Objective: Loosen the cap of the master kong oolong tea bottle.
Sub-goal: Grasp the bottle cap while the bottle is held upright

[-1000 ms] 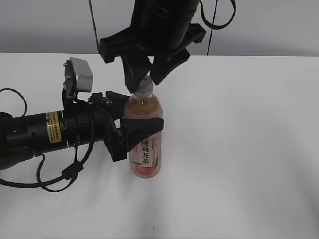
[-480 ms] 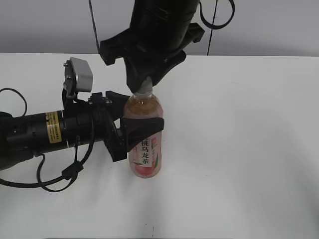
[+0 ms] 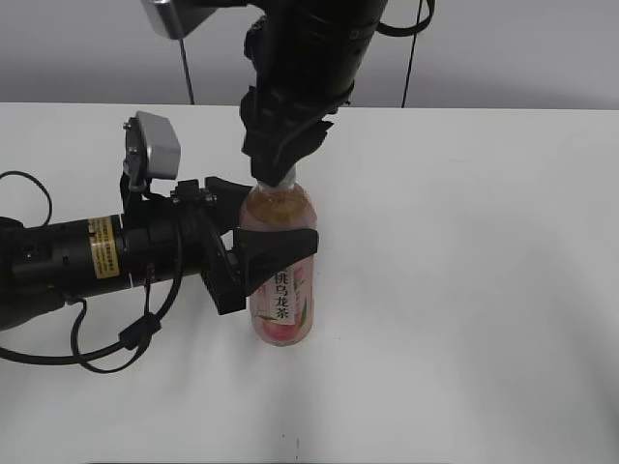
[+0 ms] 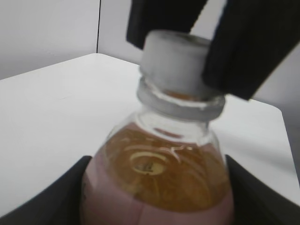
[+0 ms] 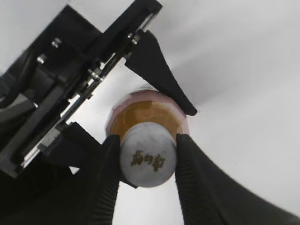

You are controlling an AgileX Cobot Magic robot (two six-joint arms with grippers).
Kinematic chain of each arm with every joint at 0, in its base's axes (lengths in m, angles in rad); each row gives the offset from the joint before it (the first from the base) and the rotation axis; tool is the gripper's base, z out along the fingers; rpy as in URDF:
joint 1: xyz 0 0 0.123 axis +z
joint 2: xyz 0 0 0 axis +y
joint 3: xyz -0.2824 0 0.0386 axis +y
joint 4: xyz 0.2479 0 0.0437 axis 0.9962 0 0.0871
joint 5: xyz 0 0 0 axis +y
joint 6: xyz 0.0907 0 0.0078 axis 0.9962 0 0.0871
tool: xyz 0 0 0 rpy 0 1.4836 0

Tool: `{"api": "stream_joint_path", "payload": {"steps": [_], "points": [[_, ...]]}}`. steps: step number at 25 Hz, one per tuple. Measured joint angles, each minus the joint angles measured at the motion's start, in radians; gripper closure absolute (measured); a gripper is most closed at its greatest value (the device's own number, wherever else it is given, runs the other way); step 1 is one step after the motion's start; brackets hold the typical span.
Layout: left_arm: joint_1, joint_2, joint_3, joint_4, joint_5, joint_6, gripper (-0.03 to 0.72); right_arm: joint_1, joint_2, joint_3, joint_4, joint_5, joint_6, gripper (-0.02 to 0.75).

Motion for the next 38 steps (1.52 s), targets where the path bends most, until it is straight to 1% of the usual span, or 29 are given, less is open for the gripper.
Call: {"api": "stream_joint_path", "payload": {"steps": [9, 18, 27, 30, 34, 36, 38], "points": [[0.0, 0.0, 0.0, 0.003, -0.001, 0.002, 0.225, 0.0, 0.0, 0.0, 0.002, 0.0, -0.654, 0.461], [0.0, 0.0, 0.0, 0.004, -0.001, 0.003, 0.225, 0.0, -0.001, -0.001, 0.003, 0.0, -1.109, 0.461], [0.0, 0.0, 0.0, 0.005, -0.001, 0.003, 0.225, 0.003, -0.001, -0.002, 0.003, 0.0, -1.659, 0.461], [0.0, 0.0, 0.0, 0.005, 0.0, 0.003, 0.225, 0.004, -0.001, -0.002, 0.001, 0.0, -1.725, 0.461], [0.0, 0.0, 0.0, 0.005, 0.0, 0.002, 0.226, 0.004, -0.001, -0.003, 0.0, 0.001, -1.669, 0.461], [0.0, 0.0, 0.0, 0.005, 0.0, 0.002, 0.227, 0.004, -0.001, -0.003, -0.002, 0.001, -1.586, 0.433], [0.0, 0.0, 0.0, 0.004, 0.0, 0.002, 0.227, 0.007, 0.0, -0.003, -0.002, 0.001, -1.509, 0.372]]}}
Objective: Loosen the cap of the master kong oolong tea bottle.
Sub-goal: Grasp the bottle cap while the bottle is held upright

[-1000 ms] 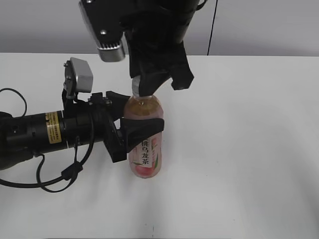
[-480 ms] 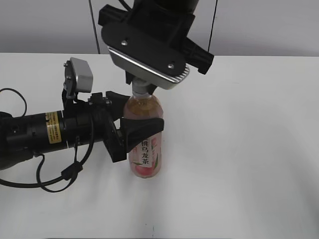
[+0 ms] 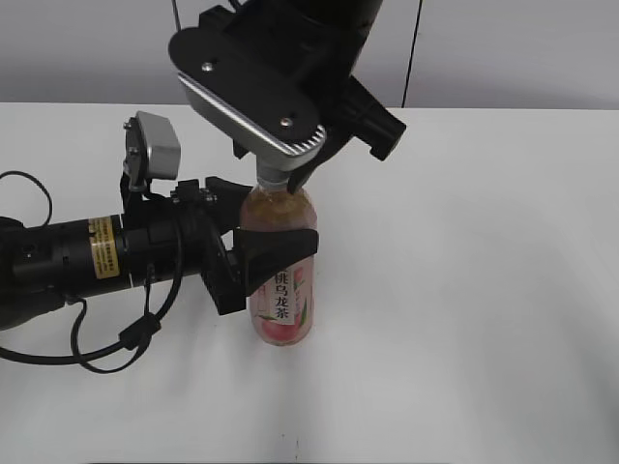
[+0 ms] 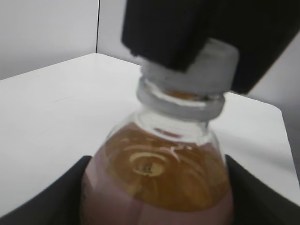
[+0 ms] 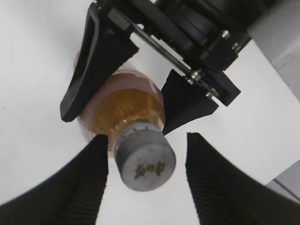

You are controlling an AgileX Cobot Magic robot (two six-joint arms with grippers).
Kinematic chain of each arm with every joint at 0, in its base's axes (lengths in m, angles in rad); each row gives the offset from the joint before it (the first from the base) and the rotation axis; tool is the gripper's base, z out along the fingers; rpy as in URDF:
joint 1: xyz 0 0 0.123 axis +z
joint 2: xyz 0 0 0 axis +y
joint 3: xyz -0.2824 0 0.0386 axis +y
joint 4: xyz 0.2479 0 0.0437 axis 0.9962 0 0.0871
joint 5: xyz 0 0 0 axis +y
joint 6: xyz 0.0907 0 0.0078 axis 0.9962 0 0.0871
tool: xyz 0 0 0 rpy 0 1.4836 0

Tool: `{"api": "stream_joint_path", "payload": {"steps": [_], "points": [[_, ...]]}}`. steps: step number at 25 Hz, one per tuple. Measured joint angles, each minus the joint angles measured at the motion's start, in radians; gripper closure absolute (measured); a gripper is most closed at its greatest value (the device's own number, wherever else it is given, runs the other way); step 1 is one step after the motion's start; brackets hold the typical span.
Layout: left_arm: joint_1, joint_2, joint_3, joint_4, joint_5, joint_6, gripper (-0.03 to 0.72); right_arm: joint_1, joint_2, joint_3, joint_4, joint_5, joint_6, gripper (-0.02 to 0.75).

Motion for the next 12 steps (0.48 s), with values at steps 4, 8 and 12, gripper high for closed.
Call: {"api": "stream_joint_path", "payload": {"steps": [4, 8, 12], "points": [[0.0, 0.0, 0.0, 0.0, 0.0, 0.0, 0.227, 0.002, 0.0, 0.0, 0.0, 0.0, 0.178, 0.223], [0.0, 0.0, 0.0, 0.0, 0.0, 0.0, 0.227, 0.002, -0.008, -0.006, 0.029, -0.001, 0.448, 0.168], [0.0, 0.0, 0.0, 0.007, 0.0, 0.0, 0.227, 0.002, -0.022, -0.051, 0.078, 0.0, 0.871, 0.16]]}}
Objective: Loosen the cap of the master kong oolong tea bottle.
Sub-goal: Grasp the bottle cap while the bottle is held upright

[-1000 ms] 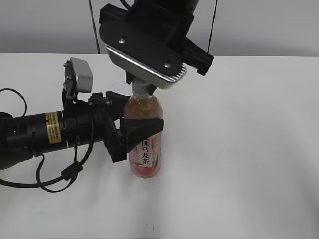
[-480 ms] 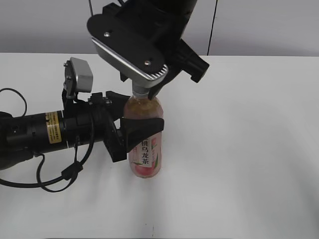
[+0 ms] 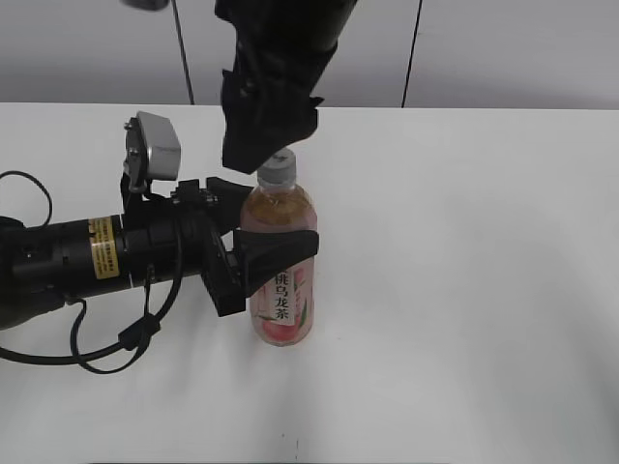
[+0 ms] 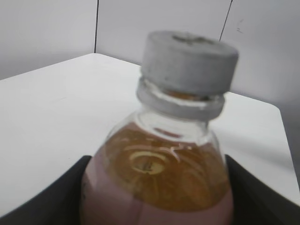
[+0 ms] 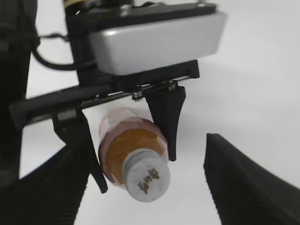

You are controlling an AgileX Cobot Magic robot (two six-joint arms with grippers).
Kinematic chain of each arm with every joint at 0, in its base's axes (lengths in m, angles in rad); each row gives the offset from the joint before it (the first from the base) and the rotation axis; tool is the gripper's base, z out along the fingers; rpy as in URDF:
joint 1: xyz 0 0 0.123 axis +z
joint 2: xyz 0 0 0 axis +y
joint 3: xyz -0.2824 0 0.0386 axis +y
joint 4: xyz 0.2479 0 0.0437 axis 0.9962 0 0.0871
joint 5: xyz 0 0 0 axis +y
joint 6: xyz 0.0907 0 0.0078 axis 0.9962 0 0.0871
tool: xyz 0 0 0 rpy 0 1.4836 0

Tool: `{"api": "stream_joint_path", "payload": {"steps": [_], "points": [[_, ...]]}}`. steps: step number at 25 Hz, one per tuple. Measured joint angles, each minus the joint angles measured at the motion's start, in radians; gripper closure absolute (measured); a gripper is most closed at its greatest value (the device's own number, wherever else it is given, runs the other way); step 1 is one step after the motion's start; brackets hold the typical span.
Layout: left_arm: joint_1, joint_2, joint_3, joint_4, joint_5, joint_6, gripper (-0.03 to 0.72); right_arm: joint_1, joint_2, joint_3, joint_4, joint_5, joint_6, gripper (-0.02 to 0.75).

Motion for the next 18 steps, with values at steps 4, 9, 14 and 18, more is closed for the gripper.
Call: {"api": "stream_joint_path", "payload": {"steps": [4, 9, 14, 18], "points": [[0.0, 0.0, -0.001, 0.005, -0.001, 0.0, 0.227, 0.001, -0.002, -0.02, -0.063, 0.0, 0.411, 0.161], [0.0, 0.0, -0.001, 0.007, -0.001, 0.0, 0.227, 0.001, -0.002, -0.021, -0.128, 0.0, 0.844, 0.161], [0.0, 0.0, -0.001, 0.008, -0.001, 0.0, 0.227, 0.001, -0.002, -0.021, -0.117, 0.0, 1.09, 0.161], [0.0, 0.0, -0.001, 0.008, -0.001, 0.0, 0.227, 0.001, -0.002, -0.021, -0.117, 0.0, 1.175, 0.164]]}}
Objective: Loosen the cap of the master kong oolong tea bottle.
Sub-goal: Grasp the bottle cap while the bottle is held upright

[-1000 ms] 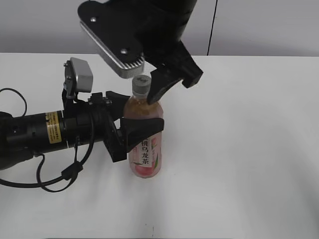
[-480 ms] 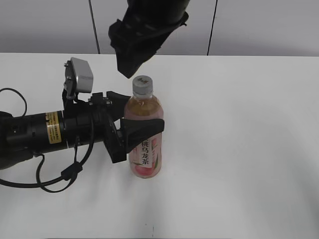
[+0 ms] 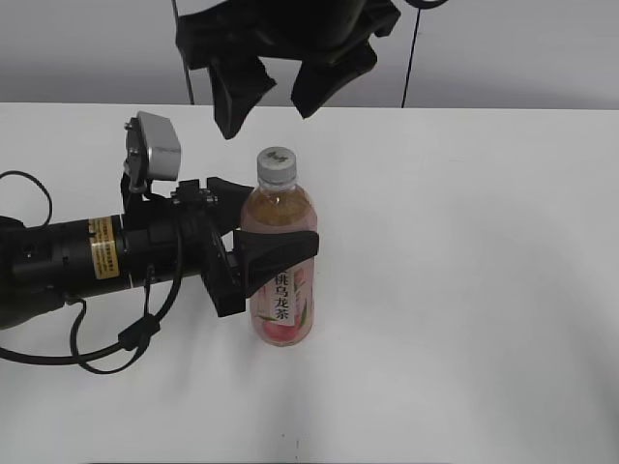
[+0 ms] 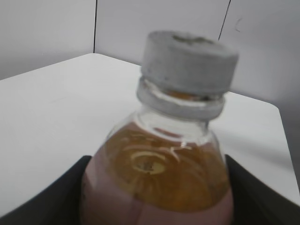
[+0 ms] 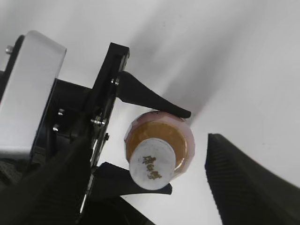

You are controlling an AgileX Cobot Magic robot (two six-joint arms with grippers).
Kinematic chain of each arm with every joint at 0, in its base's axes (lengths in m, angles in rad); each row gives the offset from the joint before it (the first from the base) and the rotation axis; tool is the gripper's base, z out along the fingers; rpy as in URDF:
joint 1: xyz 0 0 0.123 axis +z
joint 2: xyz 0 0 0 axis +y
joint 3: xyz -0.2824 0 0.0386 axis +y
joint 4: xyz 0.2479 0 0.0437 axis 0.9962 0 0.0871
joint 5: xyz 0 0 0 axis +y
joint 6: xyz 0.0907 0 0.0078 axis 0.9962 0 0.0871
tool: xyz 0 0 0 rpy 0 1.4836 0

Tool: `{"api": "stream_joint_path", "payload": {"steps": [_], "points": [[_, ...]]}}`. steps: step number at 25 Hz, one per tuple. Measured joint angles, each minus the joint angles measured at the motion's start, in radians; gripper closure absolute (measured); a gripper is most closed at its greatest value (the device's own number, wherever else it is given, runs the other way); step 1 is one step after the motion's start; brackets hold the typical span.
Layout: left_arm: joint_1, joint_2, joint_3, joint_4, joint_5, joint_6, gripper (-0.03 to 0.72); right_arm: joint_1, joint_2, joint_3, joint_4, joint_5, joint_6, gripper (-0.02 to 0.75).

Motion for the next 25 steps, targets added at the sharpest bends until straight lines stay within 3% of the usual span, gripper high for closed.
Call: {"api": "stream_joint_path", "payload": {"steps": [15, 25], "points": [[0.0, 0.0, 0.0, 0.003, -0.001, 0.0, 0.227, 0.0, 0.0, 0.086, 0.023, 0.001, 0.052, 0.253], [0.0, 0.0, 0.0, 0.007, -0.001, 0.0, 0.227, 0.0, 0.022, 0.086, 0.018, 0.001, 0.007, 0.458]]}}
